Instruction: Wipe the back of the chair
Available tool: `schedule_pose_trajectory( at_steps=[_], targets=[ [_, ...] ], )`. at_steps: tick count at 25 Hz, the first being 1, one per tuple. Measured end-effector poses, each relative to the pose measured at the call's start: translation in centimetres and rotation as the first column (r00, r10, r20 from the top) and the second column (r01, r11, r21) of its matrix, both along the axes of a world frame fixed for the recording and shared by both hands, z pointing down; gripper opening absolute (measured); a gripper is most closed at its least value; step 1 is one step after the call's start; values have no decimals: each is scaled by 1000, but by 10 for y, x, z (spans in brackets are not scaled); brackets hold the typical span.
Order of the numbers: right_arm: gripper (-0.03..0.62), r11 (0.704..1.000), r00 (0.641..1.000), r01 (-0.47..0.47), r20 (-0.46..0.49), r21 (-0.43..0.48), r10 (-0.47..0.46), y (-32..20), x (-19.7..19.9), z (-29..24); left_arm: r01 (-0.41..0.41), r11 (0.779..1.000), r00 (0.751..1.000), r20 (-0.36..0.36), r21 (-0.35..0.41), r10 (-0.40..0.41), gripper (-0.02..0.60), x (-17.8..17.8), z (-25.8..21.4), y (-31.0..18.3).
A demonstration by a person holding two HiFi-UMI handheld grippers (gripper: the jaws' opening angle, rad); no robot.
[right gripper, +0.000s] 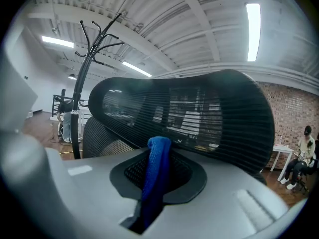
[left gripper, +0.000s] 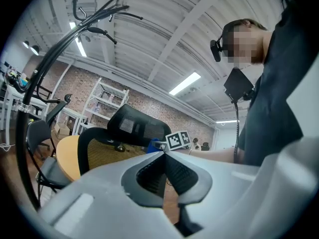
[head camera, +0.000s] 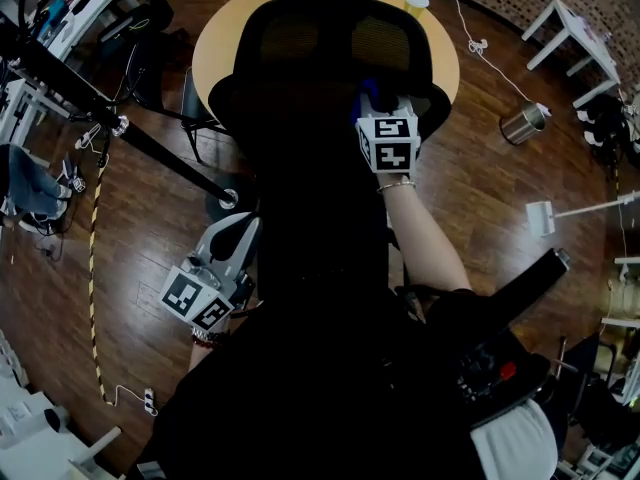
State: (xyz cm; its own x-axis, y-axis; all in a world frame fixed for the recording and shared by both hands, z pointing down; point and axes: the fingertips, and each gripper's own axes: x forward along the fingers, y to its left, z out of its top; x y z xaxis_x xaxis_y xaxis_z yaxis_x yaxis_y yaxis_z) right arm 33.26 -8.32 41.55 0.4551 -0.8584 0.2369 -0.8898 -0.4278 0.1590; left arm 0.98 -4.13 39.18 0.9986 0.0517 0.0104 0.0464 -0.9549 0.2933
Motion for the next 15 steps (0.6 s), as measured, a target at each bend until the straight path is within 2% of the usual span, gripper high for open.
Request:
schedule_pose_trajectory(
  at_steps=[4,7,15],
  targets=[
    [40,998,998,-63,1,16,63,-10,-3,0,32,999,999,-6,-17,-32,6,-17,3,-19],
    [40,1000,1000,-17,-16,6,18,-30,-18,1,55,998,998,-5,-31,-55,6,-32,8,-34],
    [40,999,1000,17,-27,27,-16,-82,-63,-5,107,993,994,6,-48,-107,6,-72,16,-68]
  ],
)
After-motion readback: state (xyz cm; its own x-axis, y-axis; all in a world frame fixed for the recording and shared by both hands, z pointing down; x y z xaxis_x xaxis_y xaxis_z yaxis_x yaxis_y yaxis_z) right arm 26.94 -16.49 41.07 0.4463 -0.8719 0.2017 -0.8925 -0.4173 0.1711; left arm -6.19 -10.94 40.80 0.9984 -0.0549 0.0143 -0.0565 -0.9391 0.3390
